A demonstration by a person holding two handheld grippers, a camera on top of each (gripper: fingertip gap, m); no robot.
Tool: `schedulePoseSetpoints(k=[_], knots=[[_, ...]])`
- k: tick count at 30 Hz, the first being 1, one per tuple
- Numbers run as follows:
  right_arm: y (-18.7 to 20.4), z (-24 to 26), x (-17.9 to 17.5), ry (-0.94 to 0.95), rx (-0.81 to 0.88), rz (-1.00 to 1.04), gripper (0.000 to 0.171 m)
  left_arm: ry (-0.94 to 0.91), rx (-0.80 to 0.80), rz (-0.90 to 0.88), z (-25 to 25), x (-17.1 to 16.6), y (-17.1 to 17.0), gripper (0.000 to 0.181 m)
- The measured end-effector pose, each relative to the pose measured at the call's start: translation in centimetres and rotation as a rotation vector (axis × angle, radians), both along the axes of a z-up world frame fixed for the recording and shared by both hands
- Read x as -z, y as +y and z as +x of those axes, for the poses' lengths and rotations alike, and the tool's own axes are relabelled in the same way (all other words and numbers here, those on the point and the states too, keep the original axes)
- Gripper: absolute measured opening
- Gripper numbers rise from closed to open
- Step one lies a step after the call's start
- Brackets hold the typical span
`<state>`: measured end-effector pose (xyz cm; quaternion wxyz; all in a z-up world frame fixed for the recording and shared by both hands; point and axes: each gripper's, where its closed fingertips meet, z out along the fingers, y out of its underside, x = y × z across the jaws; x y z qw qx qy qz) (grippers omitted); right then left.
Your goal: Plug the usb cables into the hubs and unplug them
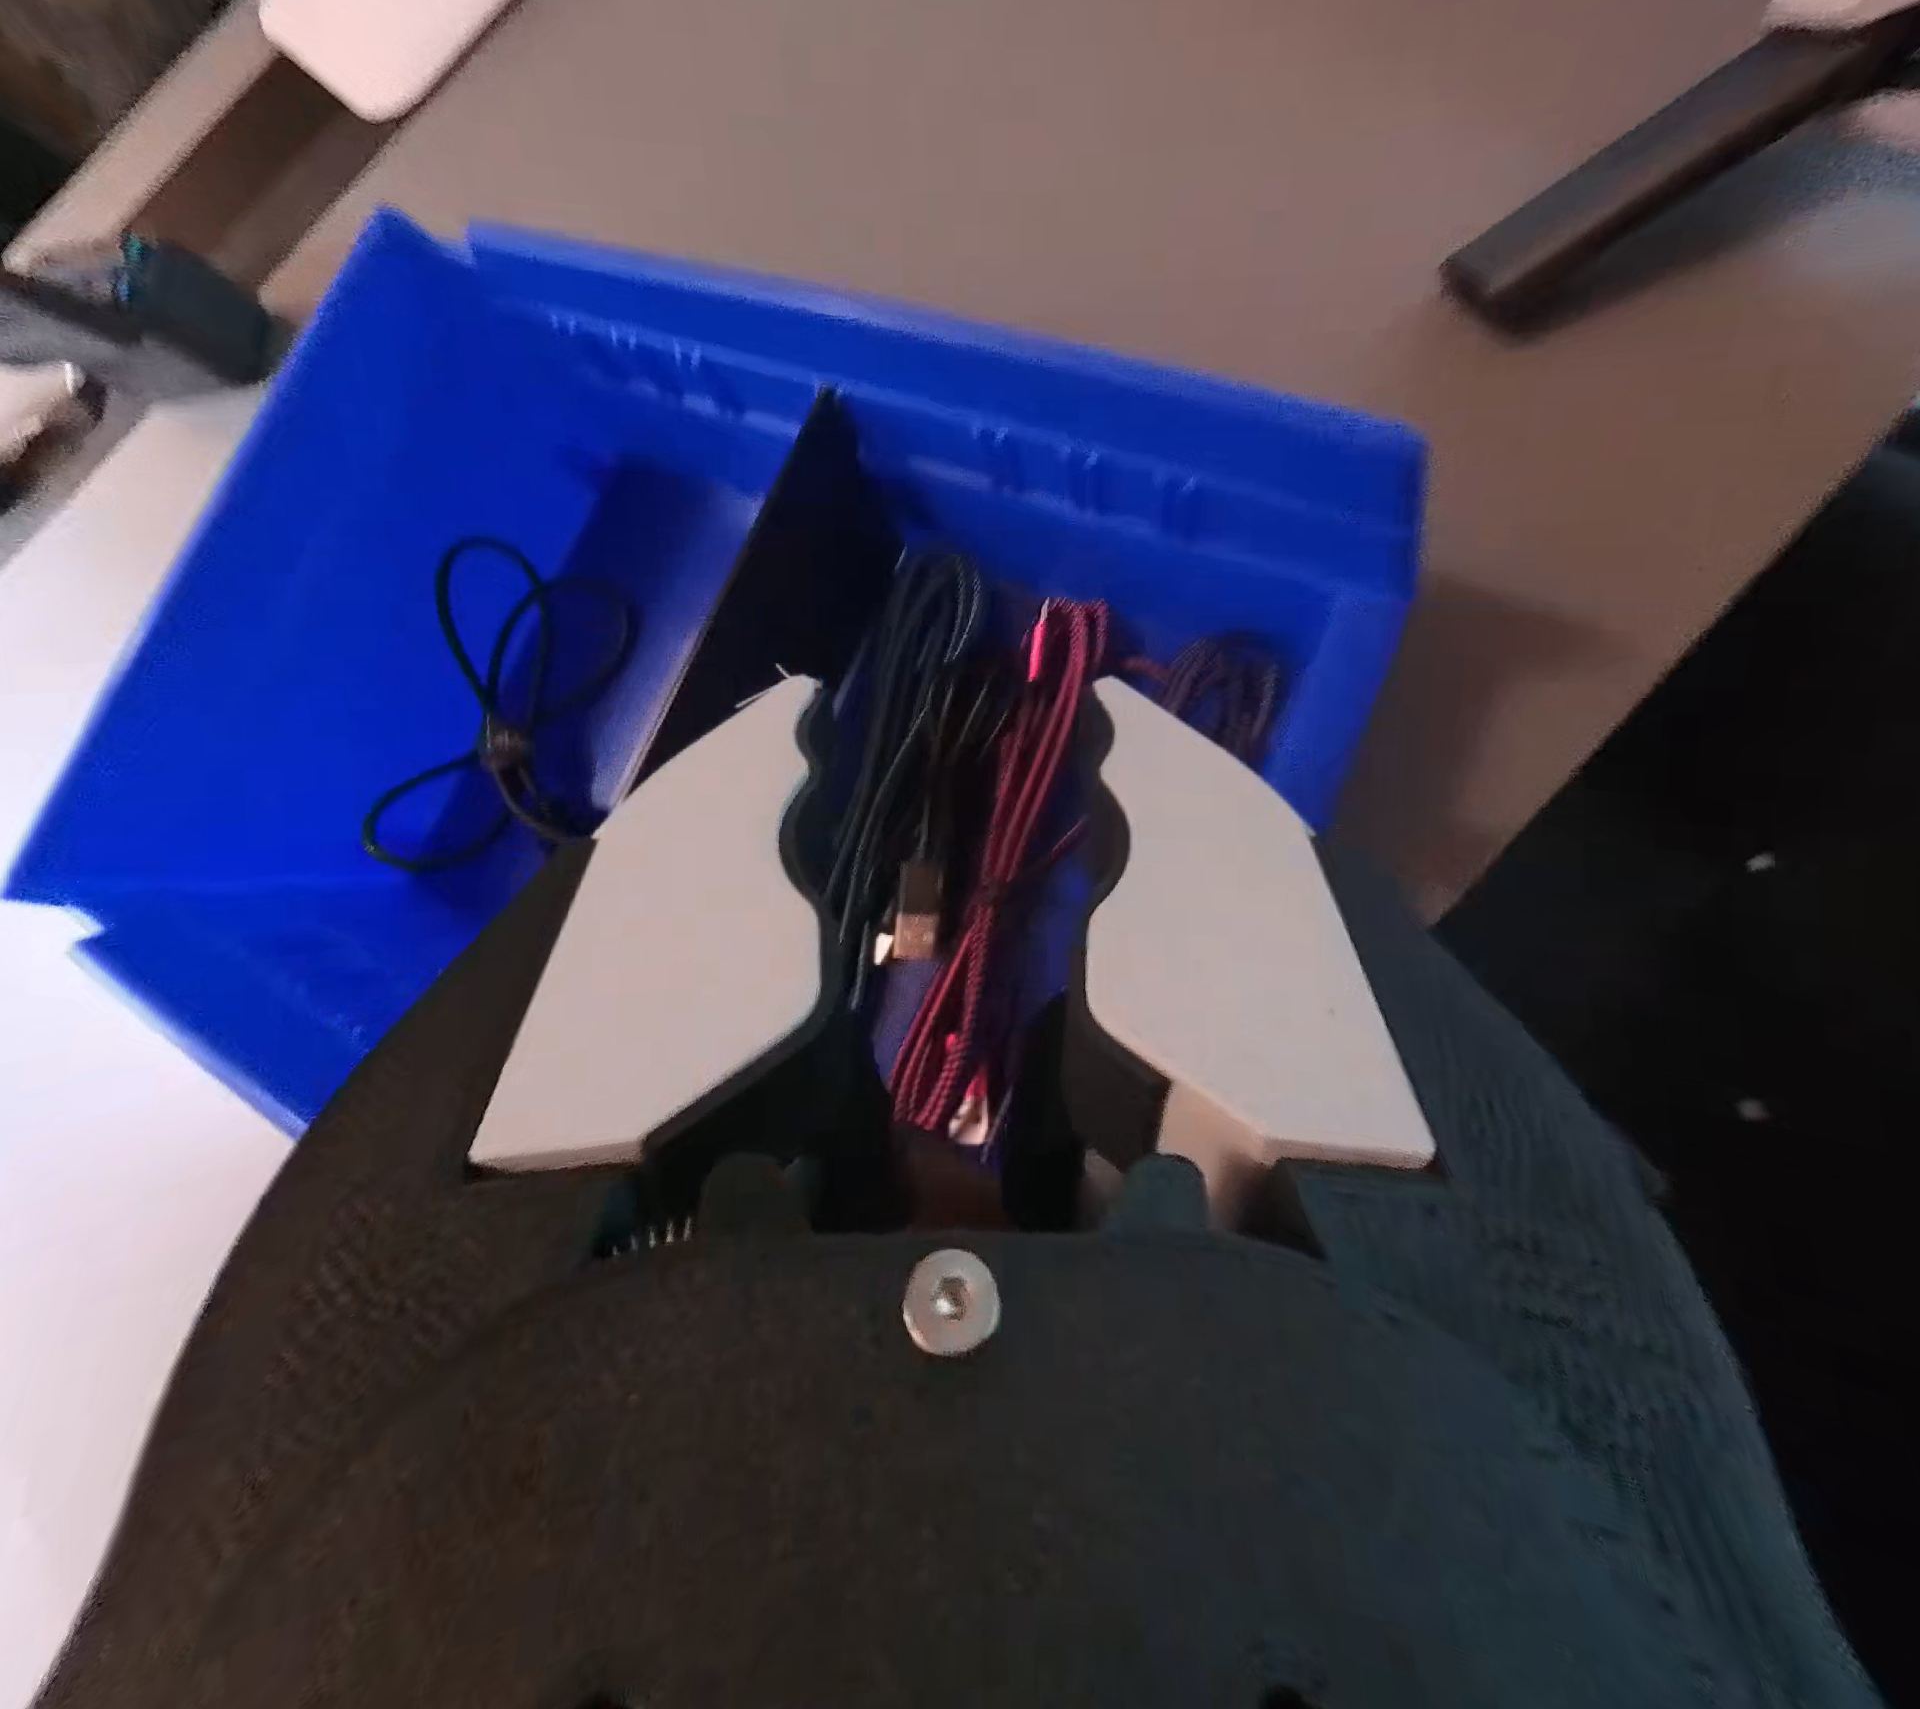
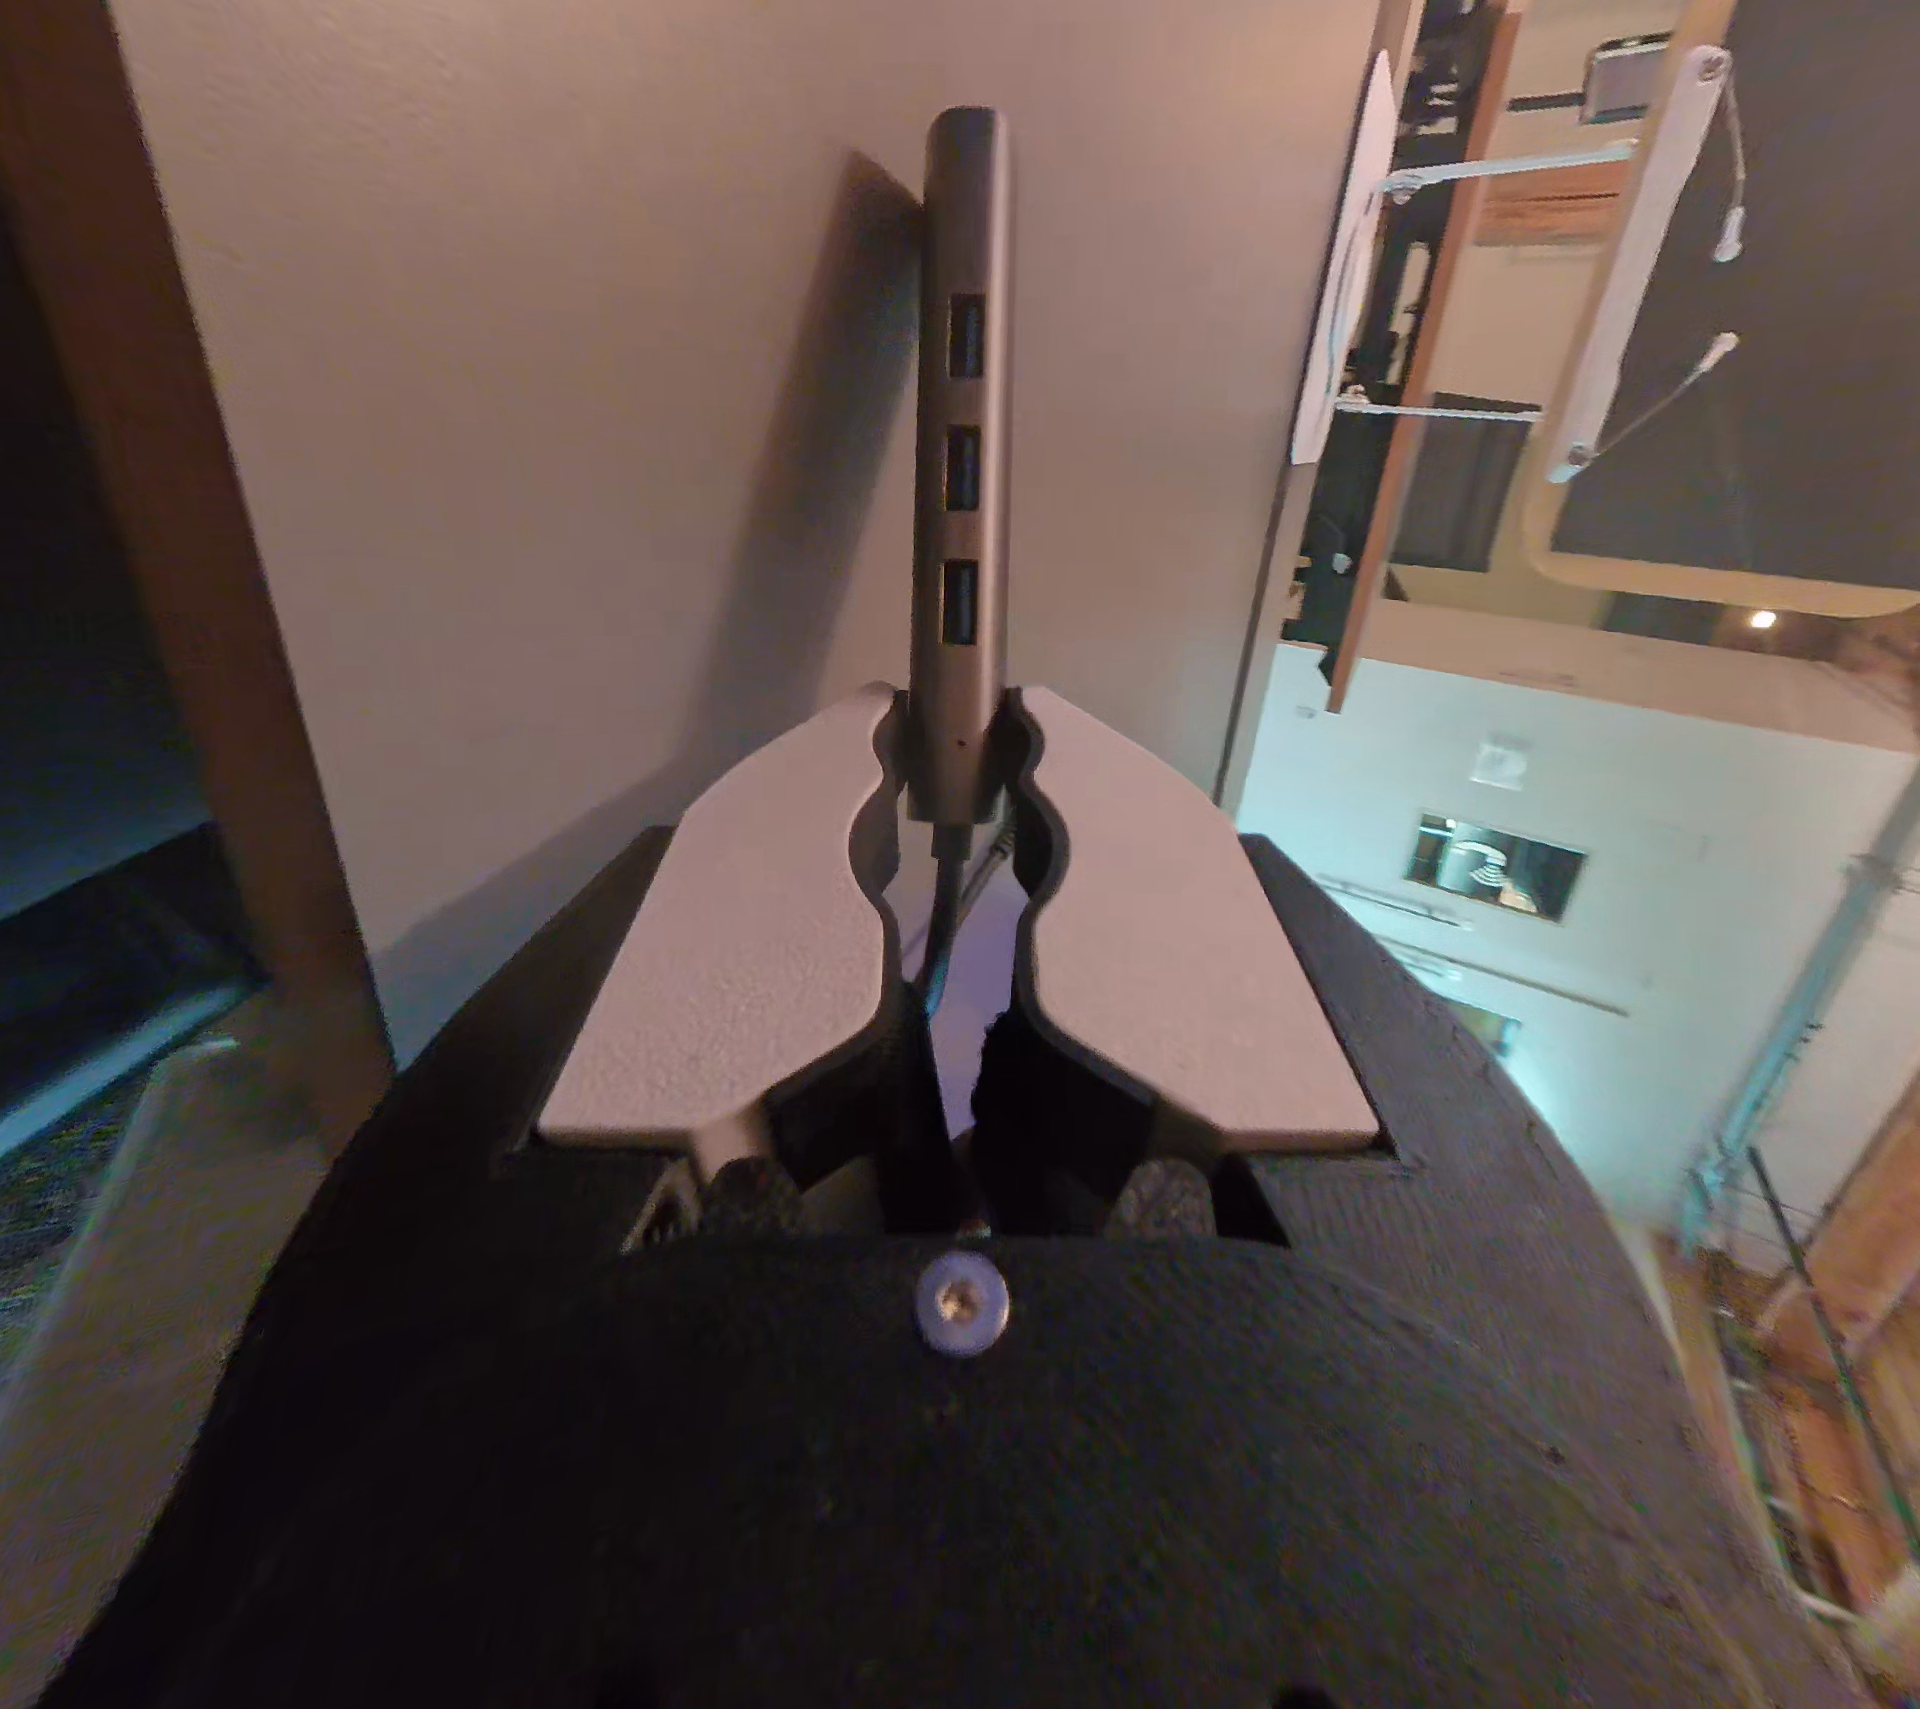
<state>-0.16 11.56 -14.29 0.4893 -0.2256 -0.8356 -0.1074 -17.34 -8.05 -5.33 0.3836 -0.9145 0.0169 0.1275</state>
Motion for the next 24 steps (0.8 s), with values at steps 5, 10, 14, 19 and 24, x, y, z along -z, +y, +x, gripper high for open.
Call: schedulePoseSetpoints(k=[5, 10, 14, 19, 24], knots=[[-0.7, 0.7, 1.0, -0.064, -0.002, -0.161, 0.024, 0.039, -0.201, -0.270, -4.1, 4.9, -2.0, 0.042], [-0.8, 1.1, 0.9, -0.081, 0.014, -0.324, 0.040, 0.046, -0.151, -0.321, -2.8, 5.6, -1.2, 0.033], [-1.8, 1.3, -0.4, -0.051, -0.012, -0.541, 0.052, 0.036, -0.120, -0.388, -2.8, 7.1, -0.5, 0.029], [-4.0, 1.6, -3.1, 0.025, -0.125, -0.869, 0.052, 0.006, -0.118, -0.446, -3.3, 9.4, -0.4, 0.023], [-4.9, 1.6, -3.8, 0.051, -0.179, -0.968, 0.052, -0.012, -0.123, -0.421, -3.5, 9.1, -0.4, 0.006]])
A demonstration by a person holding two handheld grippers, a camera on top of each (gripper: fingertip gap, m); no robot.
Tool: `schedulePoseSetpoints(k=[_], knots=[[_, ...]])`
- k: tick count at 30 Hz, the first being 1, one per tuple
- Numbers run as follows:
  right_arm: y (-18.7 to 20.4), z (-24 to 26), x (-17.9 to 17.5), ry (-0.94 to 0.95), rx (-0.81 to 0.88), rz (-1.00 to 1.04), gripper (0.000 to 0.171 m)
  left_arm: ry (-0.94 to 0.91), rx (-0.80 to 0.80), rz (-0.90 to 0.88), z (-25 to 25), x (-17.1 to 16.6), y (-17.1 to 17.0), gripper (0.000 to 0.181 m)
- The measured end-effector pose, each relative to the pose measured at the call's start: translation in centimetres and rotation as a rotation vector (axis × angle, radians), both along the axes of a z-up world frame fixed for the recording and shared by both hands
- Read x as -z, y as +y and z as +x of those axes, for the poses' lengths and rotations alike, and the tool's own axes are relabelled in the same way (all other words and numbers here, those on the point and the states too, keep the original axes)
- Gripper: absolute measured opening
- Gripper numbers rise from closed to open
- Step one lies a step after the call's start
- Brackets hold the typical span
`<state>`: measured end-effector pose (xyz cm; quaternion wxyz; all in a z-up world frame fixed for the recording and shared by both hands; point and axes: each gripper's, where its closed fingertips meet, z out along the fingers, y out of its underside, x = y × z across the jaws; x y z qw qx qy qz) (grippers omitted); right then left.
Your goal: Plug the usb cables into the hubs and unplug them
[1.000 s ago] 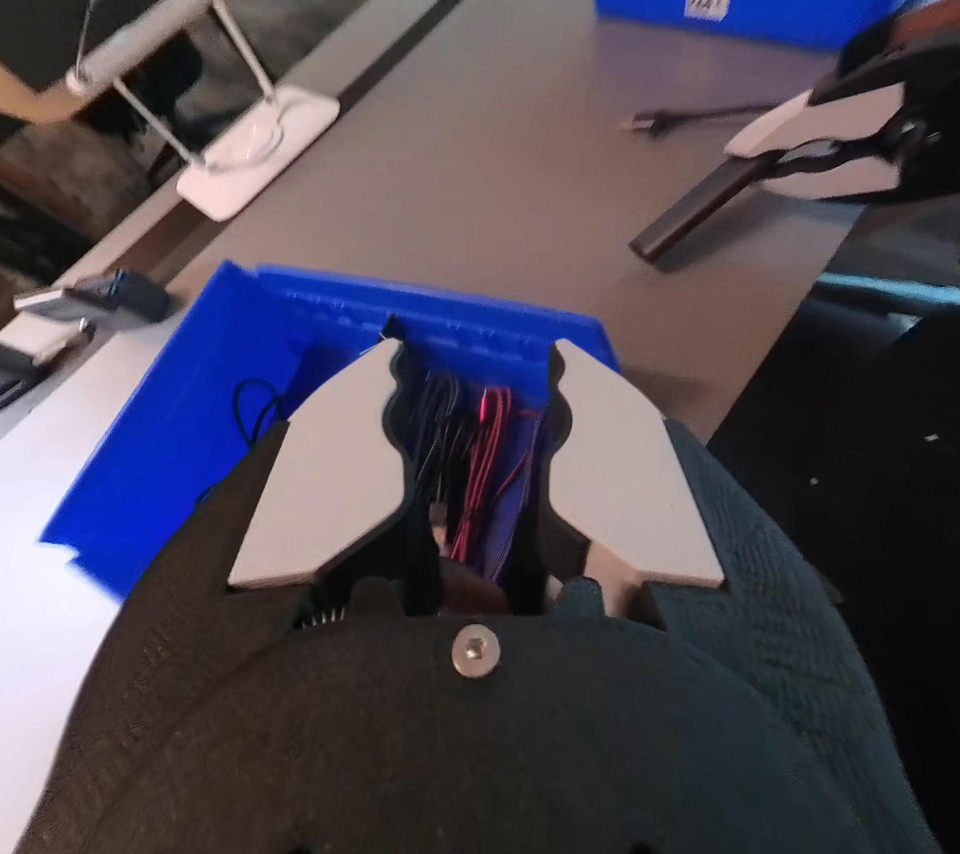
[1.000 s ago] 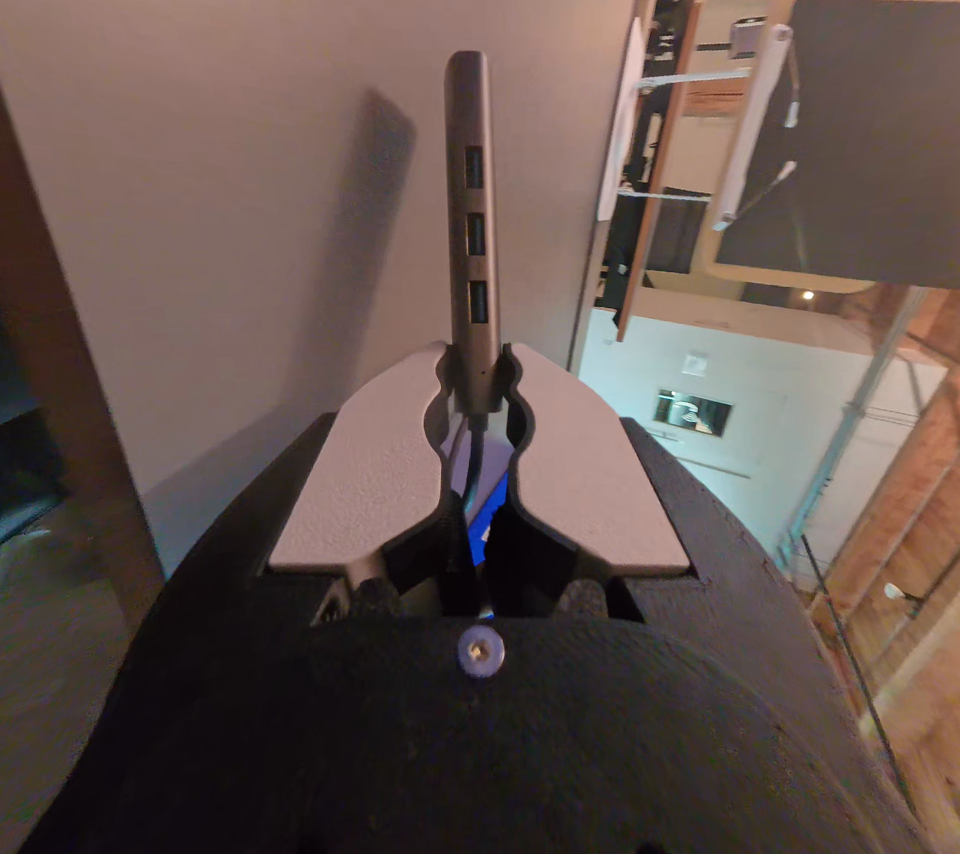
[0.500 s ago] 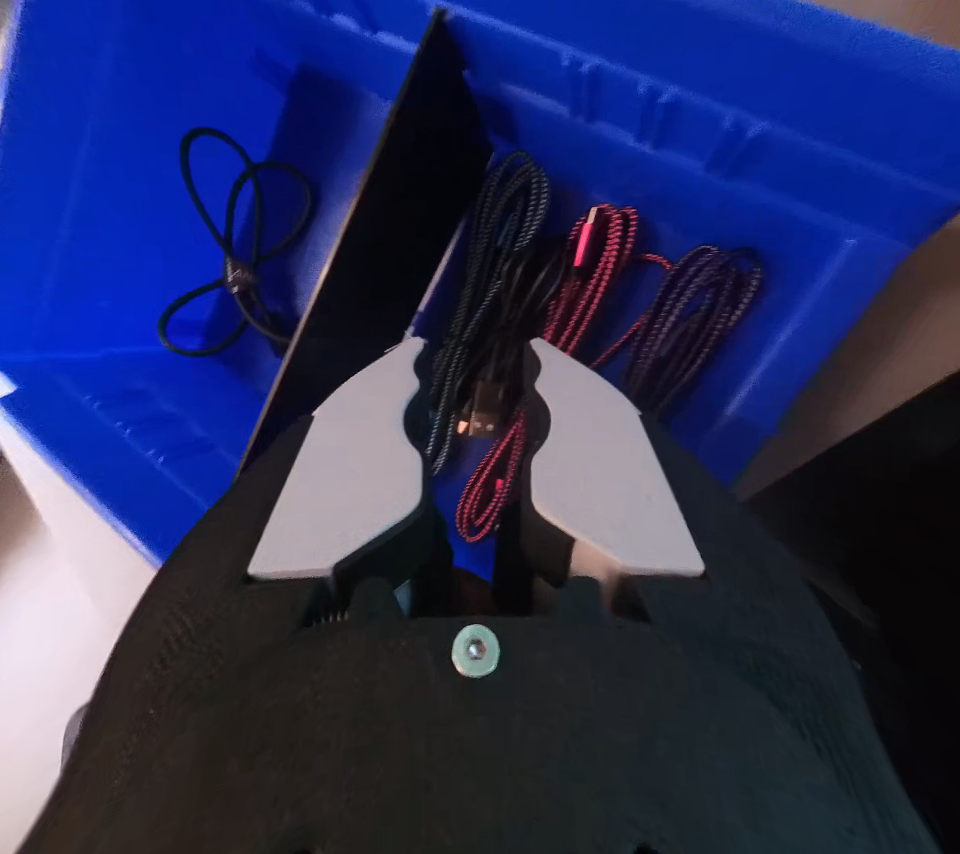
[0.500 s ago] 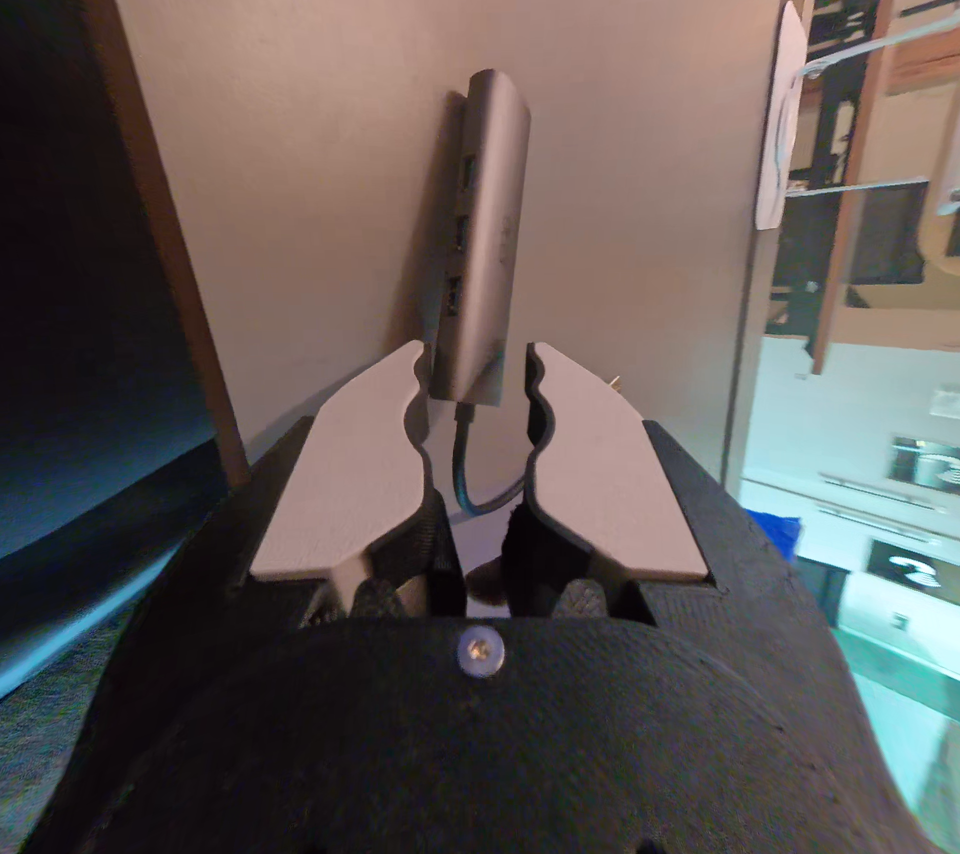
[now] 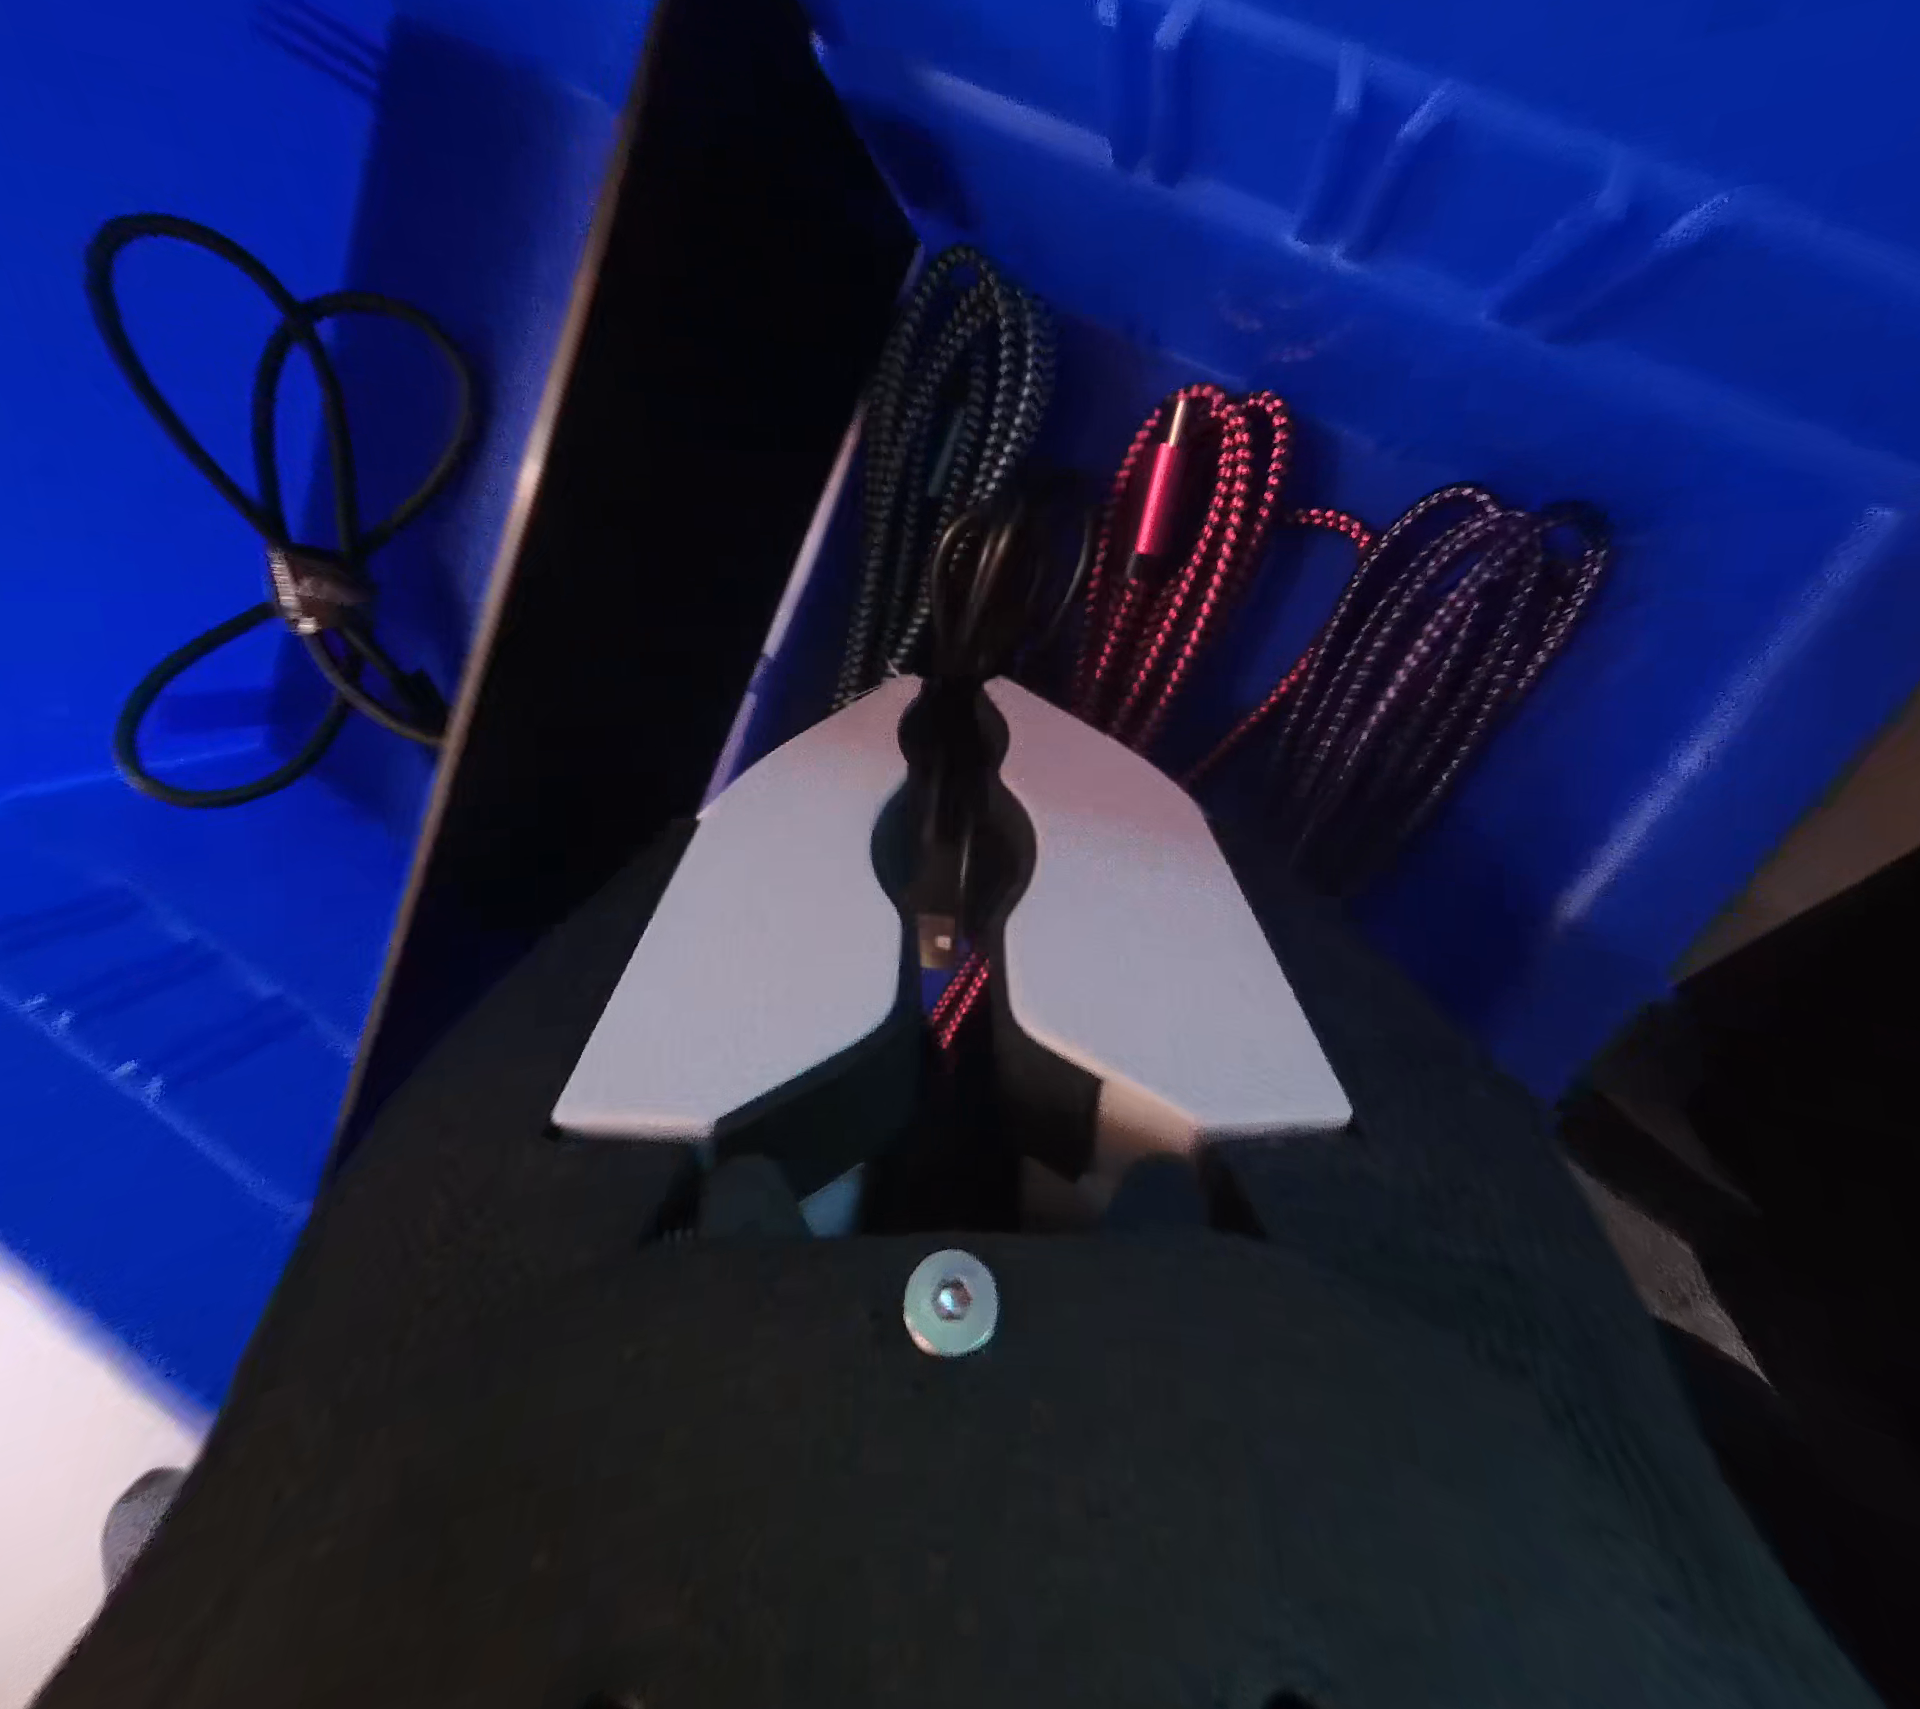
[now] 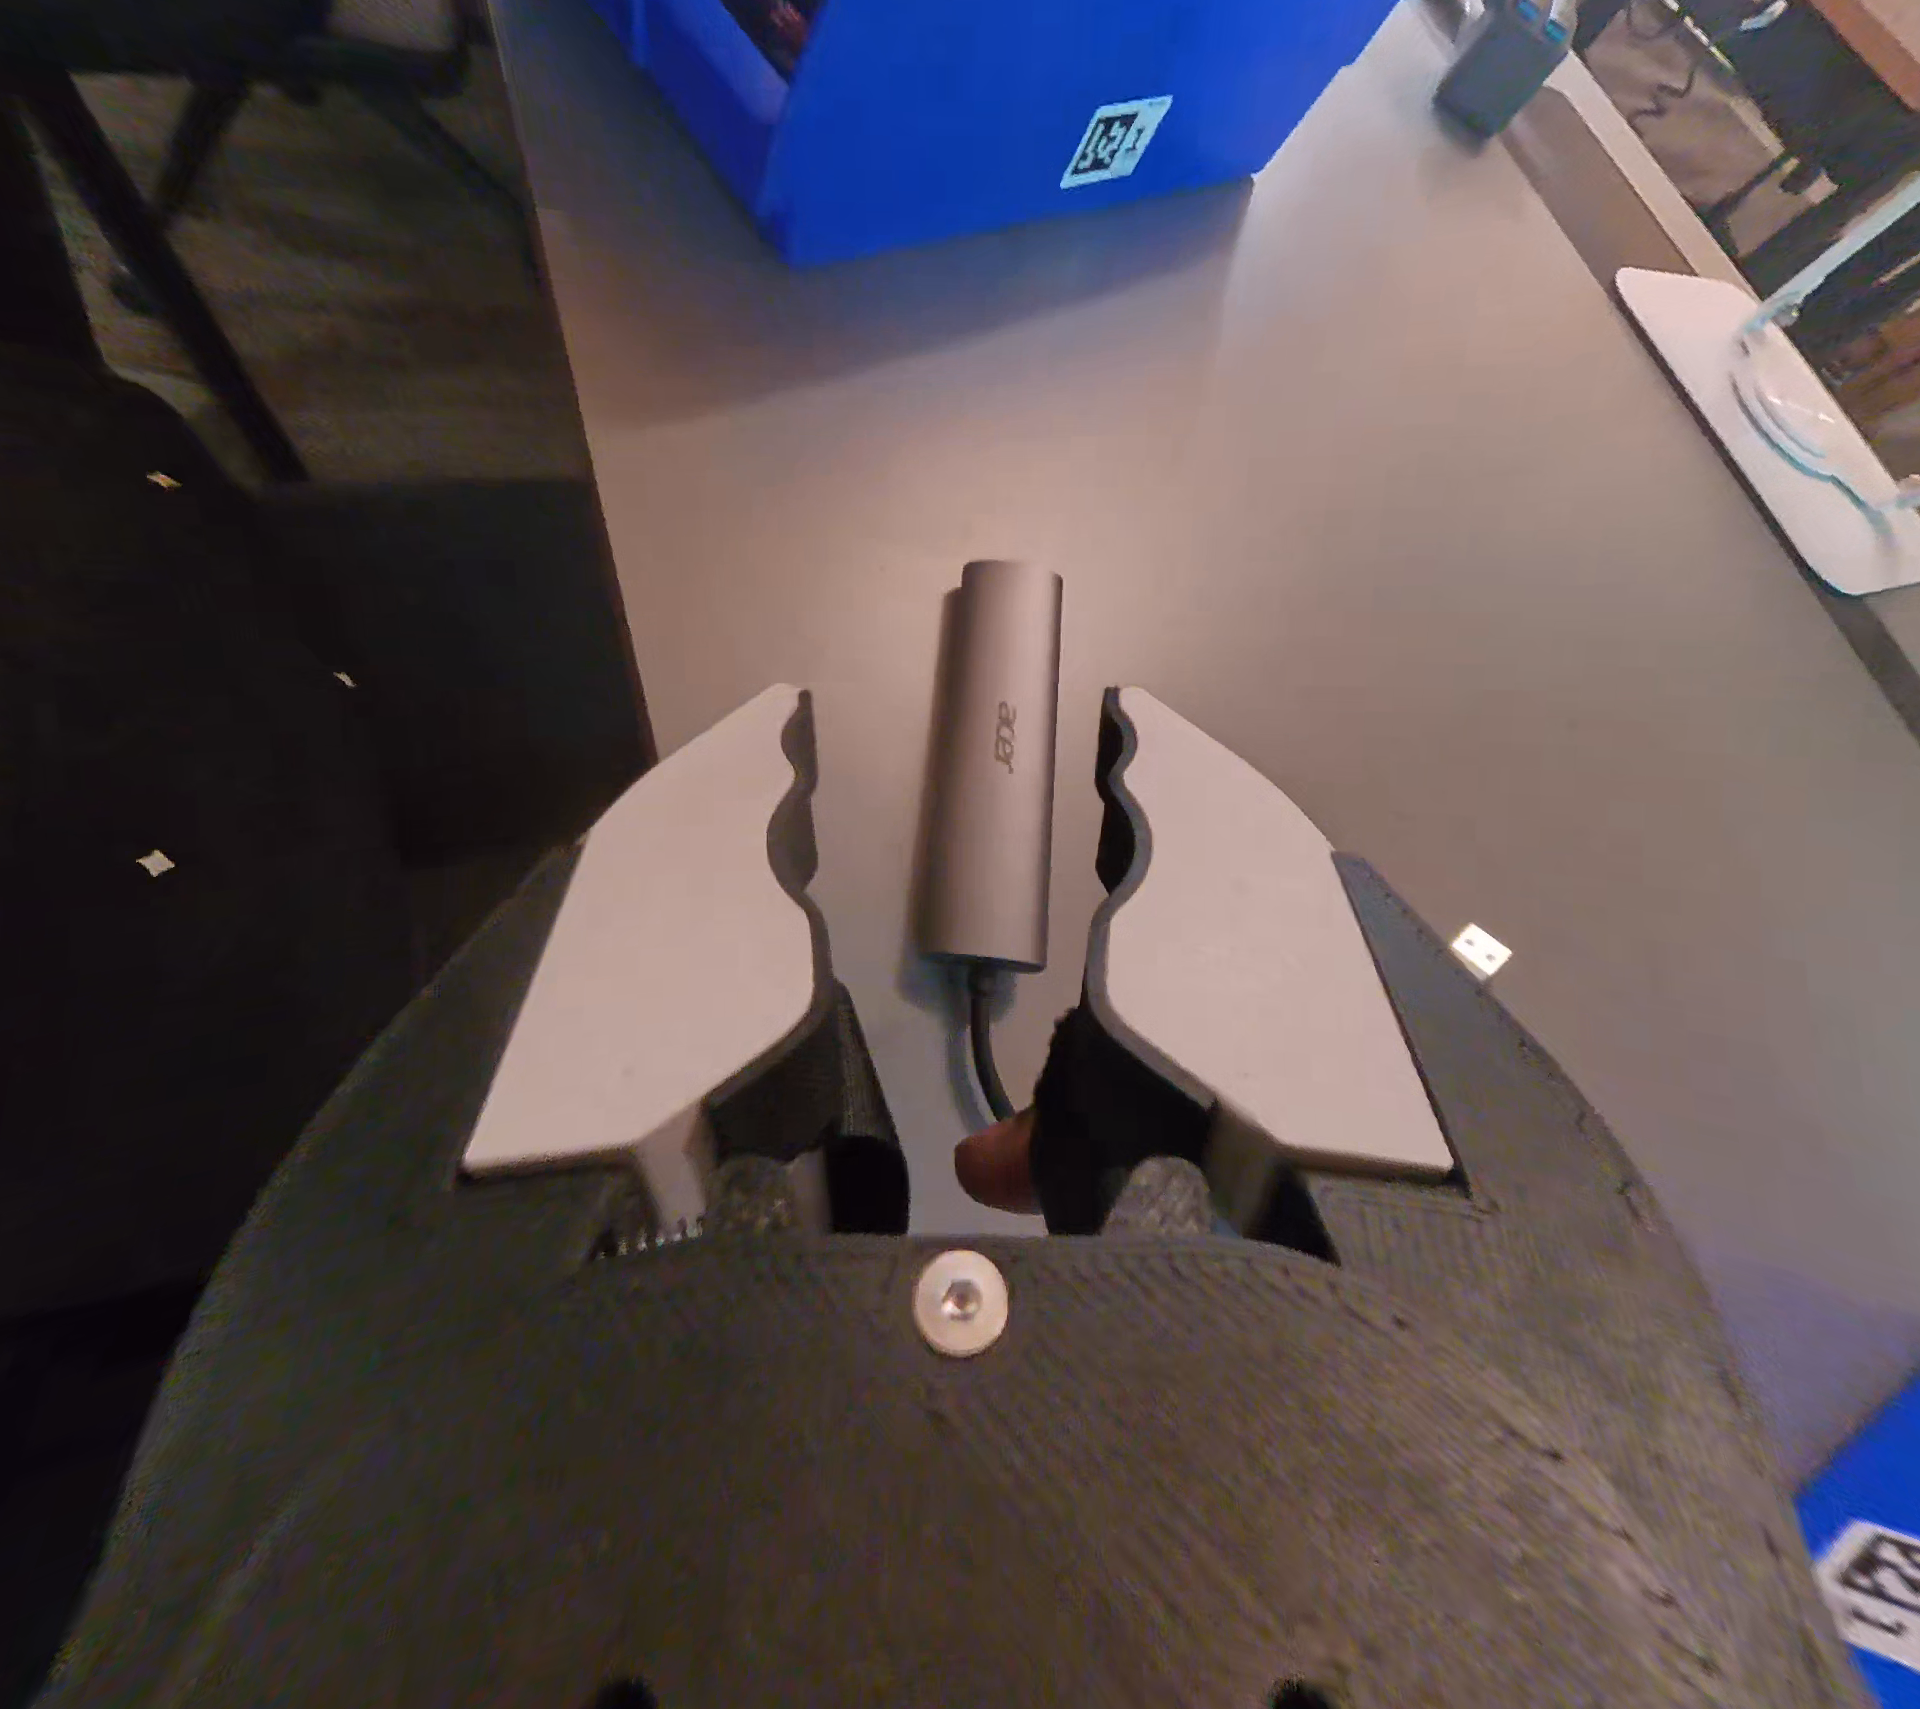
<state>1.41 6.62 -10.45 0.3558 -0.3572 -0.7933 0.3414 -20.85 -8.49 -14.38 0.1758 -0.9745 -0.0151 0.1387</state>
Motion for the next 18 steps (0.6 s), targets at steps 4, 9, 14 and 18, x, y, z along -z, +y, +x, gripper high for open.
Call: schedulePoseSetpoints(k=[4, 9, 14, 18], knots=[[-1.1, -0.2, -0.9, 0.039, -0.029, -0.124, 0.051, 0.089, 0.001, 0.137, -0.1, -3.9, 0.6, 0.005], [-1.6, -0.4, -3.0, 0.122, -0.035, -0.331, 0.044, 0.183, 0.058, 0.555, 1.8, -12.0, 2.6, 0.005], [-1.8, -0.5, -4.8, 0.207, -0.048, -0.472, 0.039, -0.227, 0.310, 1.330, 11.2, -21.5, 4.9, 0.004], [-2.5, -0.2, -6.0, 0.300, -0.087, -0.510, 0.037, -0.921, 0.425, 1.653, 17.1, -23.5, 4.9, 0.004]])
